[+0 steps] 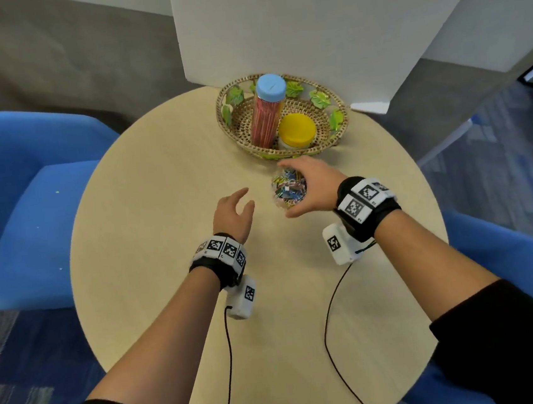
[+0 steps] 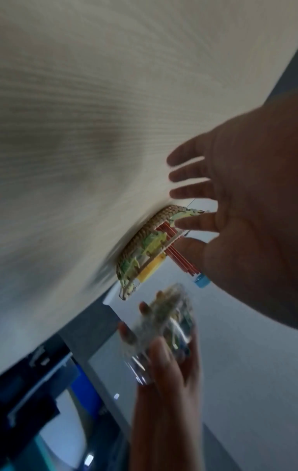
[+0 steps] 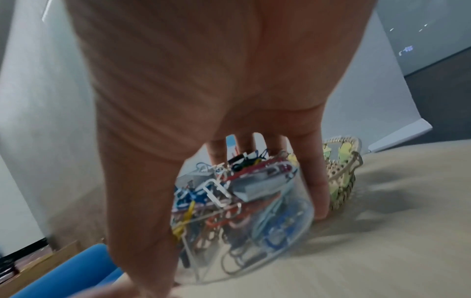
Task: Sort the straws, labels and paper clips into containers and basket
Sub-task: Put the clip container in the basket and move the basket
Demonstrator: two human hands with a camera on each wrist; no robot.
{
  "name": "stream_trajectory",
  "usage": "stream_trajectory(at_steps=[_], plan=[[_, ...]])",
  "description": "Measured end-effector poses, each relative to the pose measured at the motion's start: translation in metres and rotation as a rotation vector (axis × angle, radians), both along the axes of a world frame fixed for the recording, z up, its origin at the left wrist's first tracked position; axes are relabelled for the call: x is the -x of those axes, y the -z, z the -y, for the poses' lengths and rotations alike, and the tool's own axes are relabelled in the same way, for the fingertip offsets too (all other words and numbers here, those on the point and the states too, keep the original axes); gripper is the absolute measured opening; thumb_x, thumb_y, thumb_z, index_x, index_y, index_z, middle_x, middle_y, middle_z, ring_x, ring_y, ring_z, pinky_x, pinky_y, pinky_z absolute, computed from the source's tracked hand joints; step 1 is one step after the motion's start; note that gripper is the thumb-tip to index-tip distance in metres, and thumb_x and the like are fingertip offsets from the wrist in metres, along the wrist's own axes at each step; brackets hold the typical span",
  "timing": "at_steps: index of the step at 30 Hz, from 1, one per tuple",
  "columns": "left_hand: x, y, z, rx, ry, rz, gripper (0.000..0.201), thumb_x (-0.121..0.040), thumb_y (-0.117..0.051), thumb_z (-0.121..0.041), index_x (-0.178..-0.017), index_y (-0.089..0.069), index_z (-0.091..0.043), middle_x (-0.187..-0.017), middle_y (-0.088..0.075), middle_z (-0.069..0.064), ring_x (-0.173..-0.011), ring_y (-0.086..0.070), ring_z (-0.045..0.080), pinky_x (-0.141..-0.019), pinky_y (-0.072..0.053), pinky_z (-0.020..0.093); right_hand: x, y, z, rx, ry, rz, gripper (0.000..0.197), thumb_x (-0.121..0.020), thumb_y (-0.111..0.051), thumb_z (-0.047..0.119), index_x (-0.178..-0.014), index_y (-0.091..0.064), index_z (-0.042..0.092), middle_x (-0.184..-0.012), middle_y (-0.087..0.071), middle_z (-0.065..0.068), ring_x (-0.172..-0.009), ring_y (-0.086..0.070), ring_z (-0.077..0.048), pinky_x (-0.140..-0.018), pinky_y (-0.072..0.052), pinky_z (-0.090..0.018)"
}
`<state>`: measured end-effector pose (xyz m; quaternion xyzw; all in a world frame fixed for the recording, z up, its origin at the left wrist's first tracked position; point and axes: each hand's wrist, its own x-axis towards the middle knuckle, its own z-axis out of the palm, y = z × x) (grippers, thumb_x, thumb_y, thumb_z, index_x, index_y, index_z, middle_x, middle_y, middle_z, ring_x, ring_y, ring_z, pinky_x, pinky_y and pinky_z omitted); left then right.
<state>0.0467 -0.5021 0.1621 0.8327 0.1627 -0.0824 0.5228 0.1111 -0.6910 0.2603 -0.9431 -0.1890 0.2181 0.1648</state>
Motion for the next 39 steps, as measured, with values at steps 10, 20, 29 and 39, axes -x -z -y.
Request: stream_trajectory(at_steps=[10,20,29,39], plan=[[-0.050,0.030,-0.011,-0.583,0.248,-0.455,0.106,-0.067,-0.084,-0.059,-0.150,-0.020,-0.041,-0.164,0.007,0.004,-0.151,0.007,0.038,-0.110,-0.018,0.075,-0.127,-0.043,0.054,0.047,0.186,0.119,0.106,-0.059,-0.091,0.044,-0.148,-0.040,0.022,-0.146,-0.048,-0.006,-0.129,-0.050,-0.026,-0.105,-0.041,-0.036],[-0.073,0.028,-0.012,-0.633,0.303,-0.532,0.123,-0.060,-0.089,-0.056,-0.152,-0.010,-0.043,-0.163,0.009,0.003,-0.151,0.010,0.039,-0.104,-0.026,0.078,-0.235,-0.003,0.056,0.045,0.319,0.091,0.108,-0.063,-0.088,0.048,-0.151,-0.034,0.018,-0.153,-0.041,-0.008,-0.135,-0.045,-0.030,-0.108,-0.040,-0.044],[-0.080,0.032,-0.014,-0.674,0.313,-0.513,0.122,-0.058,-0.089,-0.058,-0.151,-0.012,-0.043,-0.161,0.002,0.004,-0.149,0.006,0.040,-0.102,-0.029,0.079,-0.261,0.043,0.038,0.066,0.288,0.034,0.108,-0.064,-0.081,0.063,-0.150,-0.035,0.017,-0.153,-0.041,-0.006,-0.135,-0.045,-0.030,-0.109,-0.039,-0.043],[-0.079,0.030,-0.014,-0.685,0.323,-0.517,0.123,-0.060,-0.087,-0.059,-0.152,-0.008,-0.041,-0.161,0.004,0.006,-0.149,0.006,0.042,-0.102,-0.031,0.077,-0.276,0.061,0.014,0.154,0.306,0.041,0.120,-0.047,-0.080,0.075,-0.144,-0.038,0.019,-0.145,-0.049,-0.010,-0.124,-0.053,-0.035,-0.101,-0.047,-0.049]])
